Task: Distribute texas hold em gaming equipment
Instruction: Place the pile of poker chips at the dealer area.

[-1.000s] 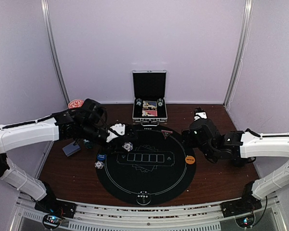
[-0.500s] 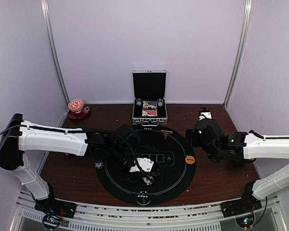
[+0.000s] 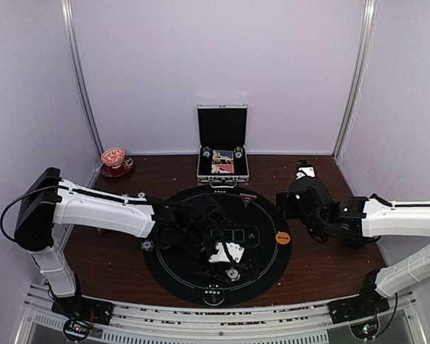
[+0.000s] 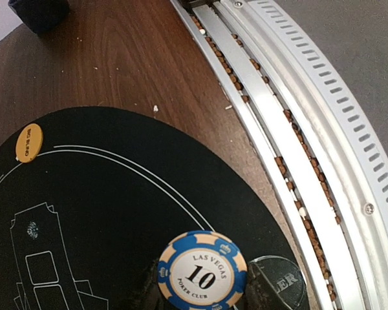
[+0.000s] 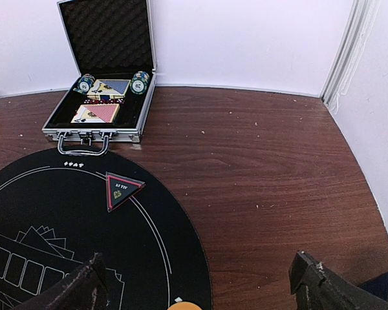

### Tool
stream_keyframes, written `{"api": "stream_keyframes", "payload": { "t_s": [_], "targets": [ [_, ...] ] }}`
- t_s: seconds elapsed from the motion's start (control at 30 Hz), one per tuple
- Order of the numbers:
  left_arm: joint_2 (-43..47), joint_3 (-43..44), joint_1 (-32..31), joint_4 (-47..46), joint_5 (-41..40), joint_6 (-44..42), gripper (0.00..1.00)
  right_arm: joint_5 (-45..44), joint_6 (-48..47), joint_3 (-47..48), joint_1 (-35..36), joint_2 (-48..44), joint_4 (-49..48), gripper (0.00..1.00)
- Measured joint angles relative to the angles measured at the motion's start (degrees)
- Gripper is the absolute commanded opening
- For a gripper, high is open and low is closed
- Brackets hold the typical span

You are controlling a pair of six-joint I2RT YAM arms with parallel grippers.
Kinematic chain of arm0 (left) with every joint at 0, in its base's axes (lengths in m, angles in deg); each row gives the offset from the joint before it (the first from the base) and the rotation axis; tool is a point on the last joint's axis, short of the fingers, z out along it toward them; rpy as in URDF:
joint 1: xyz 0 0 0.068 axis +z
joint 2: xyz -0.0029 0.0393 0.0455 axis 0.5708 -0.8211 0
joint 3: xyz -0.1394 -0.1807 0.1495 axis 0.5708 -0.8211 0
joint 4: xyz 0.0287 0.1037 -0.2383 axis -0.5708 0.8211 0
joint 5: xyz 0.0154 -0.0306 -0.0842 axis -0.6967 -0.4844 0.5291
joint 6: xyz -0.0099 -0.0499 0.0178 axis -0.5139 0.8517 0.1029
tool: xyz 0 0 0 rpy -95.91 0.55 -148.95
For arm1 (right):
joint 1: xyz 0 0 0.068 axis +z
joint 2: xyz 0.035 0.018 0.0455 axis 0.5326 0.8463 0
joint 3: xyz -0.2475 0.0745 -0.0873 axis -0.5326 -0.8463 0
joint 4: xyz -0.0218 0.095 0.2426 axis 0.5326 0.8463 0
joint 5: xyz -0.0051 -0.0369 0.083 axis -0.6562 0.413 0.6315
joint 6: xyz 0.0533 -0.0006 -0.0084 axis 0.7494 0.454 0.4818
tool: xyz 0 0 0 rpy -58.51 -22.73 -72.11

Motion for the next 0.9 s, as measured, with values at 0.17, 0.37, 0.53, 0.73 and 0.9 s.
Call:
{"api": "stream_keyframes", "payload": {
  "t_s": [0.17, 0.37, 0.53, 0.73, 0.9],
  "targets": [
    [-1.2, 0.0, -0.7, -2.9, -1.1, 0.5, 0.31, 0.0, 0.0, 0.0, 0.0, 0.1, -0.1, 1.0],
    [-3.5, -1.2, -1.9, -6.0, -2.9, 1.5, 0.31, 0.0, 0.0, 0.0, 0.0, 0.6, -0.5, 1.0],
    [-4.9, -2.3, -2.6, -7.2, -4.6, 2.0, 0.32, 0.0, 0.0, 0.0, 0.0, 0.7, -0.8, 1.0],
    [-5.8, -2.6, -3.5, -8.6, -5.6, 2.2, 0.33, 0.0, 0.0, 0.0, 0.0, 0.9, -0.9, 1.0],
    [-6.0, -2.6, -4.2, -8.6, -5.6, 2.2, 0.33, 0.0, 0.0, 0.0, 0.0, 0.9, -0.9, 1.0]
  ]
}}
